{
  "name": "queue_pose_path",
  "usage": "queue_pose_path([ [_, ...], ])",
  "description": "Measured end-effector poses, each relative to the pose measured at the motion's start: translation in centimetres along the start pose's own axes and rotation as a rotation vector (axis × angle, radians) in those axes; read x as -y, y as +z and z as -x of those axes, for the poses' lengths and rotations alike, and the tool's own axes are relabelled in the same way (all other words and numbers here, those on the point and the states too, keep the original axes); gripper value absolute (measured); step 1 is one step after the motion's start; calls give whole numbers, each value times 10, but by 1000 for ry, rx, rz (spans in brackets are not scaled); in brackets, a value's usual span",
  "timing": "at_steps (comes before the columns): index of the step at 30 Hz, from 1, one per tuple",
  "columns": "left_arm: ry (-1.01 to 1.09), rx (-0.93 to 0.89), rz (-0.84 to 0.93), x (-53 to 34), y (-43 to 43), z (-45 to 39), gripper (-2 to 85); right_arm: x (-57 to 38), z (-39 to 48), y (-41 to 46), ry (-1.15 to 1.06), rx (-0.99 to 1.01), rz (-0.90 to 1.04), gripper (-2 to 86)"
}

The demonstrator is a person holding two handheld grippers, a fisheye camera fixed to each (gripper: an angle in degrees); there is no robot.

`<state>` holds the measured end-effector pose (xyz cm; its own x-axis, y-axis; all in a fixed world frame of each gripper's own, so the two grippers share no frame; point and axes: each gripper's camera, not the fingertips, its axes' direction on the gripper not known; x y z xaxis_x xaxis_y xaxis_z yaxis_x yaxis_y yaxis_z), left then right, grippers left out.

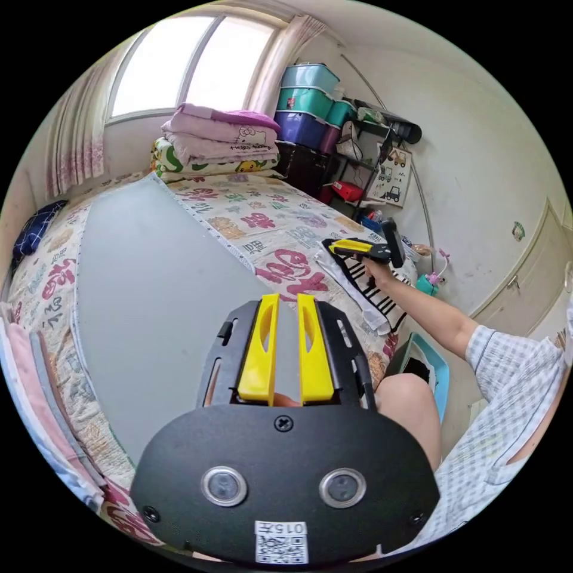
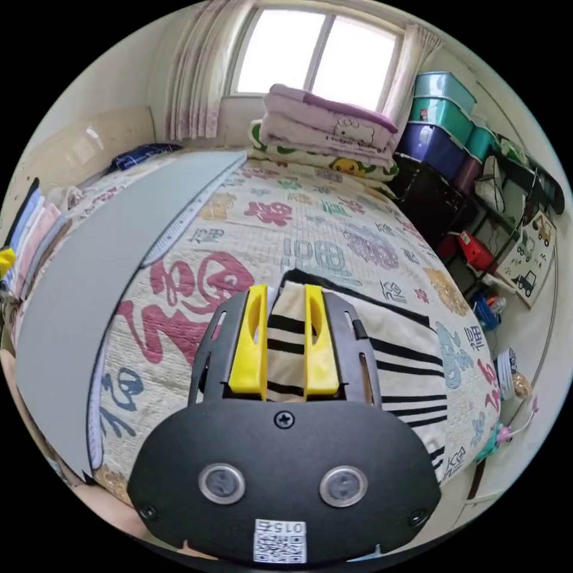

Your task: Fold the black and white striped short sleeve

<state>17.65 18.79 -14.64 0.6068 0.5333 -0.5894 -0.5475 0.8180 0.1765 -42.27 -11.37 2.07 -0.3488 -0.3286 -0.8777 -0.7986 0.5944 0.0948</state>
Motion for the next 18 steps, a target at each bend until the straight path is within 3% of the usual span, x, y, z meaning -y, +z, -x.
queue_pose_path([
  [8, 113, -133, 102, 74, 135, -53, 66, -28, -127, -153, 312, 512, -405, 16],
  [10, 108, -224, 111, 95, 180, -71, 78, -47, -167, -192, 480, 648, -533, 12],
  [13, 35, -298, 96, 118, 231, -85, 92, -60, -196, -237, 601, 755, -649, 10],
  [18, -57, -298, 32, 139, 282, -98, 102, -47, -204, -307, 574, 771, -669, 9],
])
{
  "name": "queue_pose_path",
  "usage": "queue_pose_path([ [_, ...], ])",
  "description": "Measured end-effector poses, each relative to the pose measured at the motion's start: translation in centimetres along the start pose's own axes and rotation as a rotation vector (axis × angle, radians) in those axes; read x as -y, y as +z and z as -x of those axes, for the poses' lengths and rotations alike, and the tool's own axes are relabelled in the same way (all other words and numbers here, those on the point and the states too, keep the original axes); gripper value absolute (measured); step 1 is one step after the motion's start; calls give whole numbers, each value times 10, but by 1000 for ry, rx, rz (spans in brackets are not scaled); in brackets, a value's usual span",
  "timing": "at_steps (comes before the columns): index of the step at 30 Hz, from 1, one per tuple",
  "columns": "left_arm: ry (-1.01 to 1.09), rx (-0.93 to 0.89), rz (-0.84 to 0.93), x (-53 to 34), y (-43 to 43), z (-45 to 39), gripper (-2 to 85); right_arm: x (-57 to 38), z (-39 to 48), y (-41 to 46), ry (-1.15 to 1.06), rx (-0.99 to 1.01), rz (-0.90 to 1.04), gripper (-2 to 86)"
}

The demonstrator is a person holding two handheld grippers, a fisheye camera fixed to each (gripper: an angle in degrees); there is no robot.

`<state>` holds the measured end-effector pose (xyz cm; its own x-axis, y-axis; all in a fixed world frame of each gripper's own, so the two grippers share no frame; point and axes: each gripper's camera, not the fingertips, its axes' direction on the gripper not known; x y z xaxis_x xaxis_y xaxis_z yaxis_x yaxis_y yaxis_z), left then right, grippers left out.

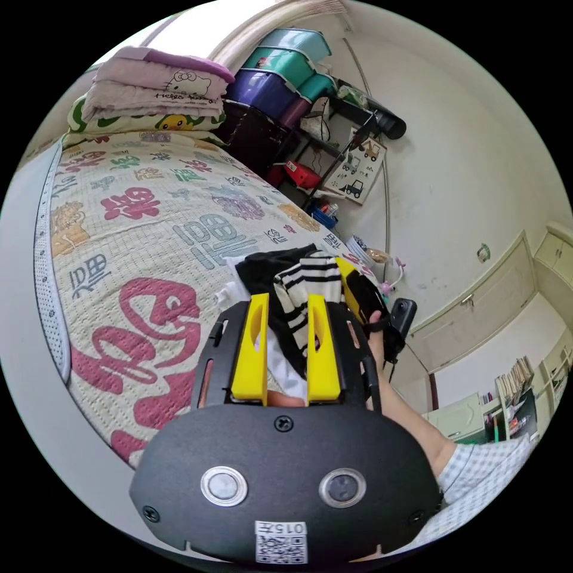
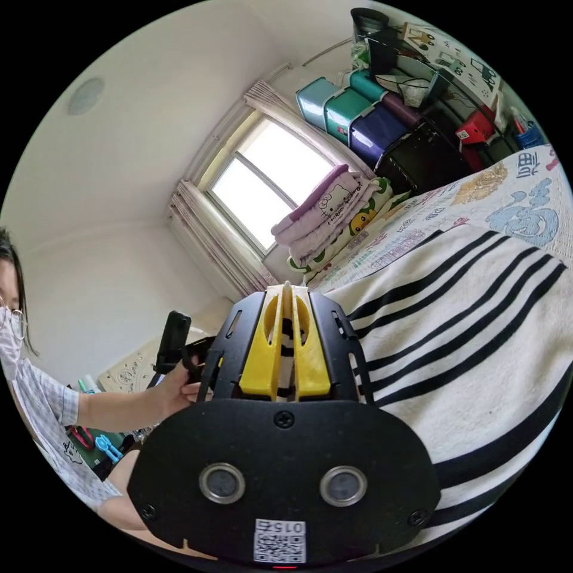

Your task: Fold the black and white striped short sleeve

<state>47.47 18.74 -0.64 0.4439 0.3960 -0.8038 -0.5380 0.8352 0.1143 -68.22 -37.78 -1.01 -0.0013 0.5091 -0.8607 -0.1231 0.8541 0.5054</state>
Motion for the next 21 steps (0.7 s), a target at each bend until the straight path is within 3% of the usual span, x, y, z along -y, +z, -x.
queue_pose_path([
  [6, 70, 116, 4, 6, 29, -25, 104, 30, 58, -32, -5, 11, -3, 9],
  [11, 164, 220, 63, -5, 34, -67, 46, 46, 96, -53, 75, -12, -2, 8],
  [15, 111, 127, 9, -8, -13, -88, 13, 67, 177, -85, -16, -72, 79, 7],
  [21, 190, 163, -160, -49, -147, -144, 4, 113, 351, -200, -226, -112, -13, 5],
])
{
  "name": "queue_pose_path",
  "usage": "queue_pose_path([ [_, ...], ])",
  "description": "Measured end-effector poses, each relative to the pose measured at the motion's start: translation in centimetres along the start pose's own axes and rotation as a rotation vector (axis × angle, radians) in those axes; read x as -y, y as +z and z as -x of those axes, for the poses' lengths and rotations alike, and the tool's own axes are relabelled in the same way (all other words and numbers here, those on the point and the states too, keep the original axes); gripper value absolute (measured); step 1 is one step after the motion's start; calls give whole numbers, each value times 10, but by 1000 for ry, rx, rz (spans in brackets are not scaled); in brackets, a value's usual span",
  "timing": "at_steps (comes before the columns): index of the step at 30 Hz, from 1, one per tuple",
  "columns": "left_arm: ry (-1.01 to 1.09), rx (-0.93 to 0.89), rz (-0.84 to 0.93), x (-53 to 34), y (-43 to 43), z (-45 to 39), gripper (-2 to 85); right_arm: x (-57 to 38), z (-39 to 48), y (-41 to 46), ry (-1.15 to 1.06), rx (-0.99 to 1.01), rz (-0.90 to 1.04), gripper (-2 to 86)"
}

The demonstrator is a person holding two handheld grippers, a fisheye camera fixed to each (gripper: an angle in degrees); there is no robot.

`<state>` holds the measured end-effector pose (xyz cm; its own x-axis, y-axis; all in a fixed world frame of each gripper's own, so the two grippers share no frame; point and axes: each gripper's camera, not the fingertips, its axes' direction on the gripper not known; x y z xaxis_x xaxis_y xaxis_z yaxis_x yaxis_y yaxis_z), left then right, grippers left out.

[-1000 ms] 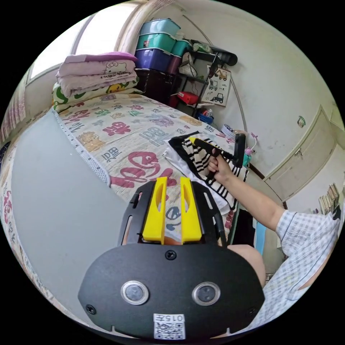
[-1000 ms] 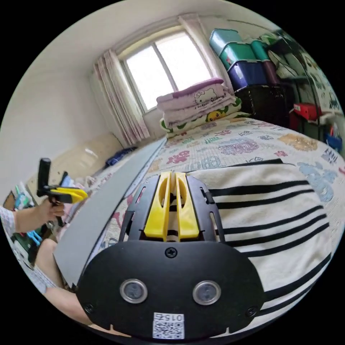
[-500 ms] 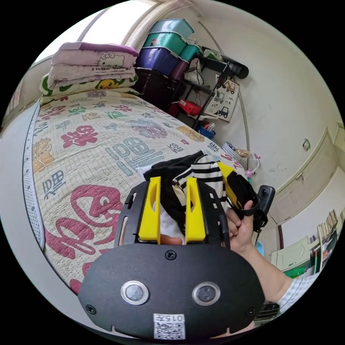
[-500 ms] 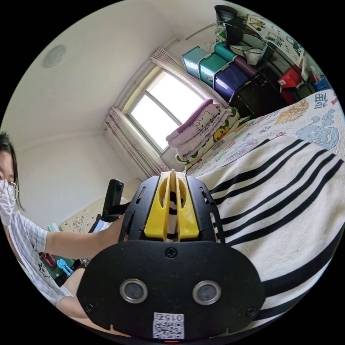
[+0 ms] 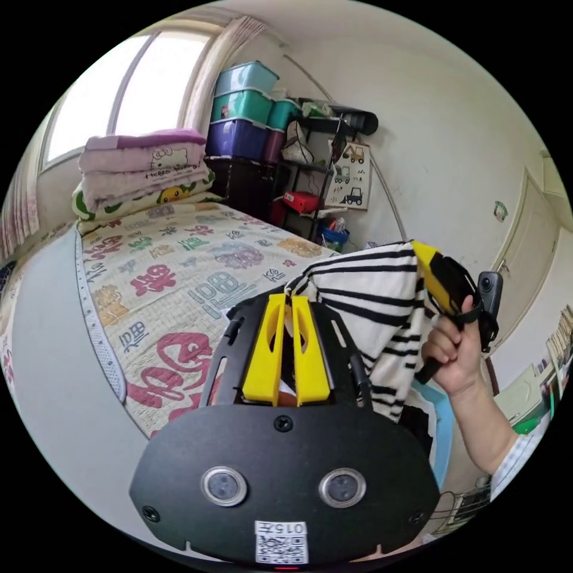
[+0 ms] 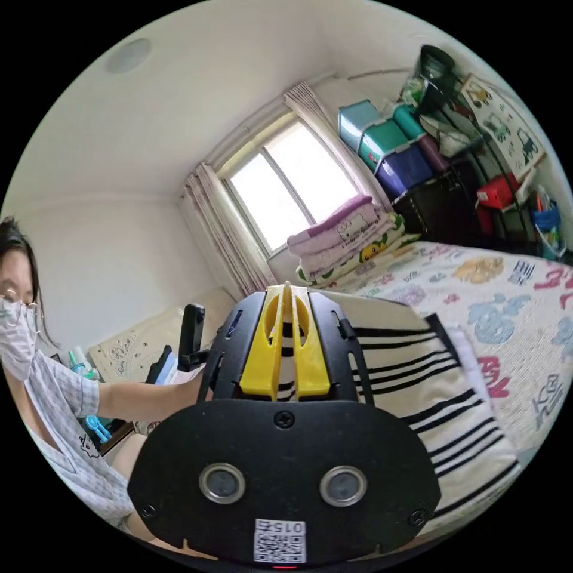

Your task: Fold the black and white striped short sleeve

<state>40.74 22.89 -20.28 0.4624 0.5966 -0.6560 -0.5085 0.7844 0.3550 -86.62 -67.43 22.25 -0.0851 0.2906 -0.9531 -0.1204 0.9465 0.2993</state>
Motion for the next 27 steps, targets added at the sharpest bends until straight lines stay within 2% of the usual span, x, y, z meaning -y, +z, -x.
queue_pose_path([
  [5, -58, 44, -191, -37, -183, 15, 2, 42, 94, -80, -66, -21, -44, 5],
  [7, -82, 108, -293, -60, -287, 32, 1, 44, 128, -99, -60, 11, -68, 4],
  [11, -110, 268, -383, -107, -432, 47, -1, 30, 169, -97, -13, 66, -49, 4],
  [13, -123, 410, -451, -146, -514, 45, -2, 13, 191, -87, 26, 171, -33, 3],
  [16, -174, 449, -526, -193, -603, 39, -2, -10, 224, -71, 70, 308, -11, 1],
  [22, -119, 510, -576, -269, -713, 5, -2, -39, 289, -43, 47, 427, 61, -2],
  [27, -181, 477, -534, -301, -734, 25, -2, -52, 312, -3, -13, 387, 117, -3],
])
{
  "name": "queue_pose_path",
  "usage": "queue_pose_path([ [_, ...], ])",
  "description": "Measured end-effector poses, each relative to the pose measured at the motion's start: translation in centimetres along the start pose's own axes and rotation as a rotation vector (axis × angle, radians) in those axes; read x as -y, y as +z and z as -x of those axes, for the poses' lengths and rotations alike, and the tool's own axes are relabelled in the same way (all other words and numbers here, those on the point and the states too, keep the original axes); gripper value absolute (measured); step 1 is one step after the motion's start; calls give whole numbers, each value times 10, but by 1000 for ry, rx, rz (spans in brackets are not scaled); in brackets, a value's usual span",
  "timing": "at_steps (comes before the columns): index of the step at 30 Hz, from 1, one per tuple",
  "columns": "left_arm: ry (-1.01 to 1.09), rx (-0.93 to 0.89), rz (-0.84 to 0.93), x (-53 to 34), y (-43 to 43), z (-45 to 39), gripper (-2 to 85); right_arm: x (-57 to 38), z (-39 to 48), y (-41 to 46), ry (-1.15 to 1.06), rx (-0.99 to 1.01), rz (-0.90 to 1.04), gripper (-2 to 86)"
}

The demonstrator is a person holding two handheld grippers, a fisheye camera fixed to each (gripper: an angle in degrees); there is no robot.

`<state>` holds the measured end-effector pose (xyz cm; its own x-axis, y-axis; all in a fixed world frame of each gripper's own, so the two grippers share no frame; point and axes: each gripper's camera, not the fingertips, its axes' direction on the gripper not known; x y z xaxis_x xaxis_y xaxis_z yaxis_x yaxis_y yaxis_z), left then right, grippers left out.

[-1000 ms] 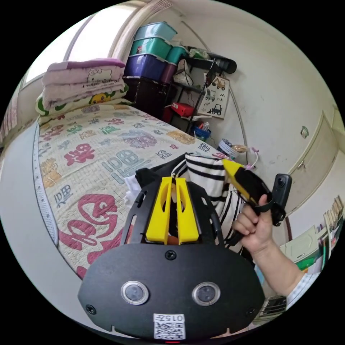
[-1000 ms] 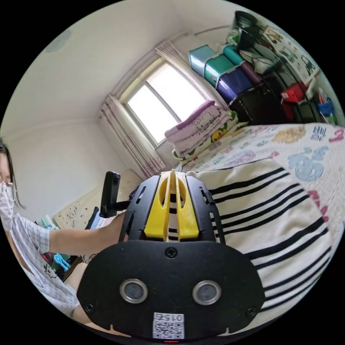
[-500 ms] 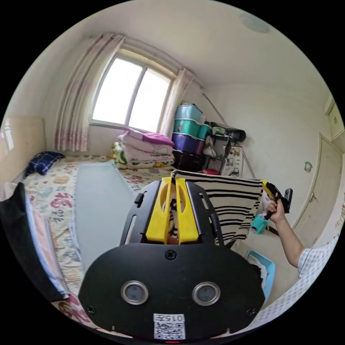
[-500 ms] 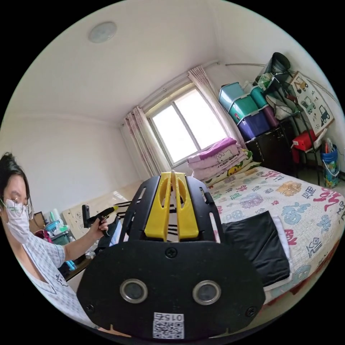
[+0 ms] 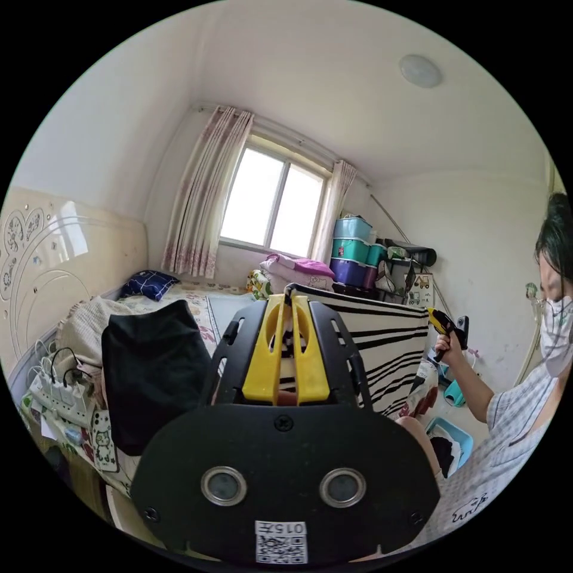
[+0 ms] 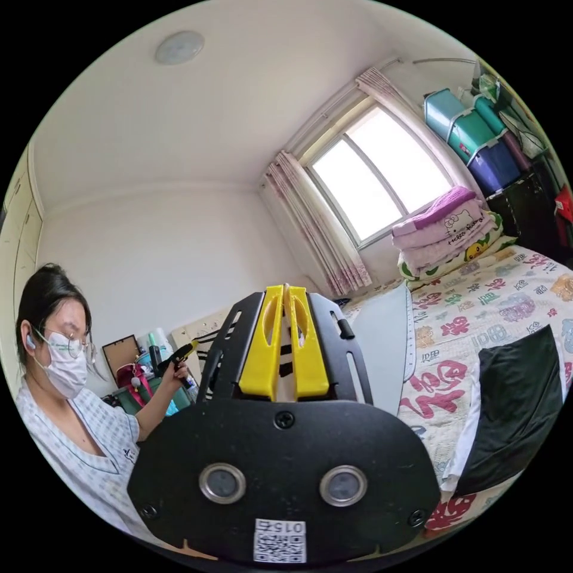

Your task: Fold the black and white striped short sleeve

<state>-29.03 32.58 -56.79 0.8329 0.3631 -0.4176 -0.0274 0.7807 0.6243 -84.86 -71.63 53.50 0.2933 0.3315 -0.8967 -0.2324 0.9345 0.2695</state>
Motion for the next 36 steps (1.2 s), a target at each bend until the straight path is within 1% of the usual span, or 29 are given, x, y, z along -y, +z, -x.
queue_pose_path([
  [2, -15, 20, 41, -10, 15, 13, -2, -7, -17, 27, 18, -42, 40, -4],
  [5, -61, 63, 134, -33, 62, 37, -1, -30, -71, 82, 100, -154, 134, -3],
  [9, -74, 154, 286, -69, 159, 61, 0, -68, -168, 171, 237, -330, 261, -2],
  [12, -76, 234, 399, -93, 228, 79, 1, -93, -231, 242, 267, -466, 401, -2],
  [14, -60, 286, 449, -103, 258, 85, 2, -107, -263, 272, 293, -517, 437, -3],
  [16, 26, 380, 492, -111, 281, 83, 4, -119, -301, 298, 333, -536, 459, -4],
  [17, 48, 400, 500, -112, 284, 82, 4, -122, -308, 302, 339, -551, 457, -5],
  [19, 87, 433, 511, -112, 287, 81, 3, -124, -327, 302, 336, -574, 405, -5],
  [21, 66, 420, 490, -109, 278, 84, -1, -124, -329, 295, 283, -511, 370, -5],
  [22, 51, 405, 470, -107, 270, 87, -3, -124, -331, 289, 253, -466, 378, -4],
  [26, -9, 288, 488, -102, 242, 94, 2, -129, -330, 254, 217, -425, 404, -1],
  [29, -136, 180, 525, -112, 203, 106, 19, -140, -338, 204, 343, -443, 392, 11],
  [31, -269, 62, 555, -137, 170, 120, 34, -154, -347, 165, 435, -402, 383, 38],
  [32, -308, 45, 567, -145, 163, 124, 38, -159, -350, 157, 457, -392, 386, 47],
  [34, -472, 68, 602, -181, 135, 142, 53, -178, -366, 134, 524, -381, 437, 60],
  [36, -550, 122, 599, -206, 118, 150, 66, -190, -379, 123, 541, -433, 478, 75],
])
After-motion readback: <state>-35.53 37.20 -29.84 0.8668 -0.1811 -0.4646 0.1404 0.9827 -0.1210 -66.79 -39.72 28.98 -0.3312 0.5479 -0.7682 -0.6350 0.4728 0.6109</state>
